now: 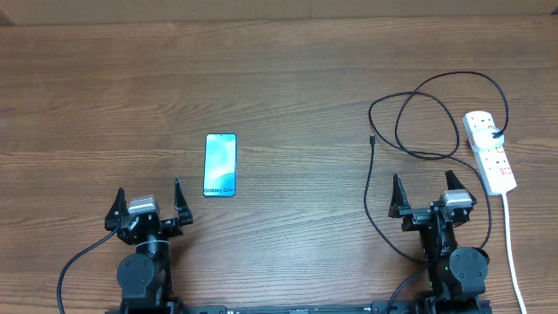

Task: Plug charger to phone and switch on socket

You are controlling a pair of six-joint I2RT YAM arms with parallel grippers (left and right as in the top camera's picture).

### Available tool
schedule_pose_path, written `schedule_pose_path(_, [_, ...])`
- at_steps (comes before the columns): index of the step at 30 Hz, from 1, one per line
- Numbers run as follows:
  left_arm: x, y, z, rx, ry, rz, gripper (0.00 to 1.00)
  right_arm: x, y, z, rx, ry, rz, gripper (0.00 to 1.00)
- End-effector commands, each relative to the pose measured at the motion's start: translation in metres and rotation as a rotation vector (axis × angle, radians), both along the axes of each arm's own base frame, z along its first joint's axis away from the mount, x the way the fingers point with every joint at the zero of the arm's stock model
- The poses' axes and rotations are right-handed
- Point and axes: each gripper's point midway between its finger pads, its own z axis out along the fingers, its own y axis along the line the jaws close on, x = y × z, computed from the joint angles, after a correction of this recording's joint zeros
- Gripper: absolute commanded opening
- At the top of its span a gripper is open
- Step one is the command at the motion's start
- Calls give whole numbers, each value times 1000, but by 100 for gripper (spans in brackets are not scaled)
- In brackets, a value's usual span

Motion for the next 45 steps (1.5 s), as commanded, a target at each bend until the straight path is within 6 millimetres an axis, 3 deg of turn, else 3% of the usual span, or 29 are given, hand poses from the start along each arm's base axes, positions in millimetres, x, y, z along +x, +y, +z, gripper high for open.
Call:
schedule_pose_path(1, [0,-2,0,22,1,-10,100,1,-1,-5,-2,10,-6,100])
schedule_pose_path(11, [0,-2,0,22,1,-10,100,1,-1,-5,-2,10,-6,100])
schedule_pose_path(15, [-2,7,1,86,11,38,100,1,-1,-5,-2,10,-6,100])
schedule_pose_path(29, [0,1,2,89,5,3,100,1,-1,-5,-2,10,-6,100])
schedule_pose_path(35, [3,-29,14,-67,-57,-168,99,1,-1,-5,-2,10,-6,100])
schedule_pose_path(38, [2,-34,16,-186,-61,-190,100,1,-1,-5,-2,10,-6,100])
schedule_pose_path(45, [-6,-40,42,-206,-10,-215,100,1,-1,-5,-2,10,-6,100])
